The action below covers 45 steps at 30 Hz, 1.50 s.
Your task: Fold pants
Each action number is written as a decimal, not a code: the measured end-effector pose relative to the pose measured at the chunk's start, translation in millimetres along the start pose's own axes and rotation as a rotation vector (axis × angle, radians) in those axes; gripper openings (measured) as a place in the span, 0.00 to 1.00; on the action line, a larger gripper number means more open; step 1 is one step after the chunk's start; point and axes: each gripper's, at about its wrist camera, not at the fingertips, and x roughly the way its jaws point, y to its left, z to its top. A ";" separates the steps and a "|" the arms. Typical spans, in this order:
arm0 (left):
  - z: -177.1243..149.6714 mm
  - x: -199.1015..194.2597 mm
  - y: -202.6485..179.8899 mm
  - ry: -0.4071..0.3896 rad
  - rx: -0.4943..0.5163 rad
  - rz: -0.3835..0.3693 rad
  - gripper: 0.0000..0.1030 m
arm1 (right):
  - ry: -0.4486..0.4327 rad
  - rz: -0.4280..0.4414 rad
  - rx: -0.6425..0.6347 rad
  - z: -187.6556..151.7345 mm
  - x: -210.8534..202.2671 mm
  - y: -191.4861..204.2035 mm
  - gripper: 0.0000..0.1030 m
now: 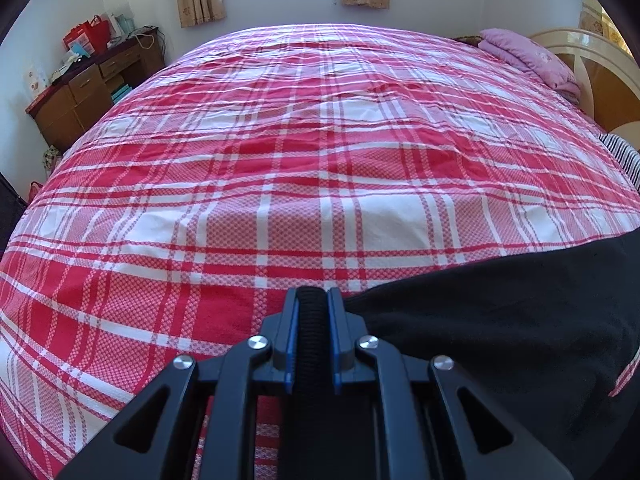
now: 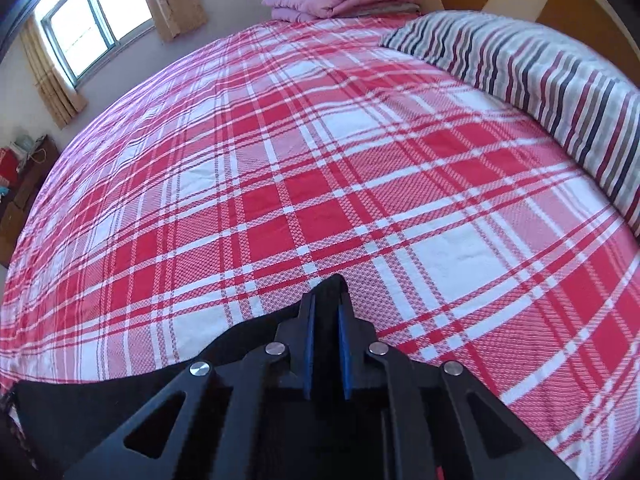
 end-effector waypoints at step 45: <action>-129.2 -129.6 50.9 -0.315 -0.106 -0.309 0.13 | -0.295 0.053 0.194 -219.2 -214.4 -102.7 0.04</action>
